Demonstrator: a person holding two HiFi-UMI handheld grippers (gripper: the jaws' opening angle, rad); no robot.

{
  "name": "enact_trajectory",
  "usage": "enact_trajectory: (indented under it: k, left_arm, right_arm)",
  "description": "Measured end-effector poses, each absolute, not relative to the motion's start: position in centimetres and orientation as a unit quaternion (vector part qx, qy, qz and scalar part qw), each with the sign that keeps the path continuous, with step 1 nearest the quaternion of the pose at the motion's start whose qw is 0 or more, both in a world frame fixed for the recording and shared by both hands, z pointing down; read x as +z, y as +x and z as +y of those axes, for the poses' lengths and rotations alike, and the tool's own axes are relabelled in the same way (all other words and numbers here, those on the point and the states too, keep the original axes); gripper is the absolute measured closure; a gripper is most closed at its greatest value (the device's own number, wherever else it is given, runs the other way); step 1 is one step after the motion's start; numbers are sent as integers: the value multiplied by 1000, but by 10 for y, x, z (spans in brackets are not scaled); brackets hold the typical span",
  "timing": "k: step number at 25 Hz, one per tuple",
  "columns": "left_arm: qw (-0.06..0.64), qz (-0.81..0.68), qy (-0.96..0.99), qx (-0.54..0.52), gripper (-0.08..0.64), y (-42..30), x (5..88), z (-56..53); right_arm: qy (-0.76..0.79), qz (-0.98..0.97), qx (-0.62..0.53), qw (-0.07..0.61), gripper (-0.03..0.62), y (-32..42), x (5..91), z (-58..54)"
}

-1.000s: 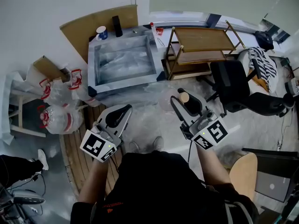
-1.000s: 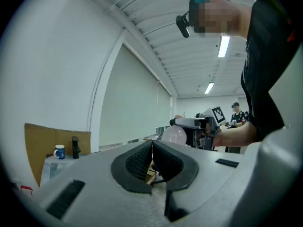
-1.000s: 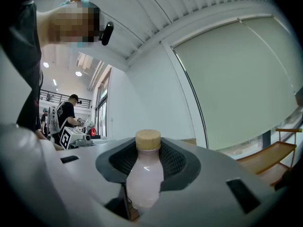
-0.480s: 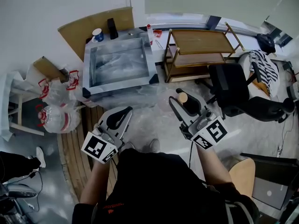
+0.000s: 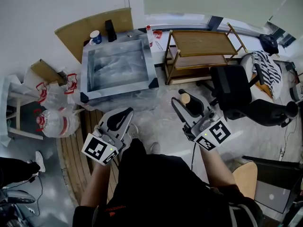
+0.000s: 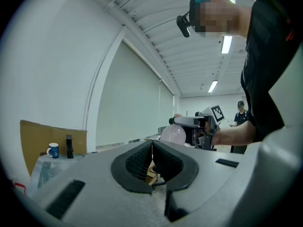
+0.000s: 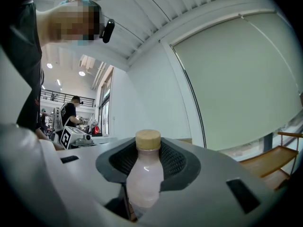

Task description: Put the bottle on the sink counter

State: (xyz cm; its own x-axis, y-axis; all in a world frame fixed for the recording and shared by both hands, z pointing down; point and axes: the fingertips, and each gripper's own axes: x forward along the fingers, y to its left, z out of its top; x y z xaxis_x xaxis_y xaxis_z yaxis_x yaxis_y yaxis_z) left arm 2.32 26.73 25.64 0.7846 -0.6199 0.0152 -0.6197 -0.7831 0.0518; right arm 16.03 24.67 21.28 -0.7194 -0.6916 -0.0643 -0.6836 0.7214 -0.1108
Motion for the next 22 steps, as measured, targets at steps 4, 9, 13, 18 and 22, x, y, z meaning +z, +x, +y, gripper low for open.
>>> enact_trajectory:
  k: [4, 9, 13, 18, 22]
  left_arm:
    - [29, -324, 946, -4, 543, 20, 260, 248]
    - [36, -316, 948, -5, 543, 7, 267, 211]
    - [41, -308, 951, -5, 543, -7, 271, 171]
    - [51, -303, 952, -3, 543, -33, 281, 117]
    - [58, -302, 951, -4, 543, -54, 286, 75]
  right_arm:
    - [-373, 926, -39, 47, 456, 156, 215, 228]
    - [-380, 923, -38, 44, 456, 142, 219, 191]
    - [-388, 920, -43, 41, 456, 126, 225, 152]
    - [-399, 915, -53, 37, 456, 104, 235, 100]
    - [-408, 910, -62, 30, 456, 88, 244, 60]
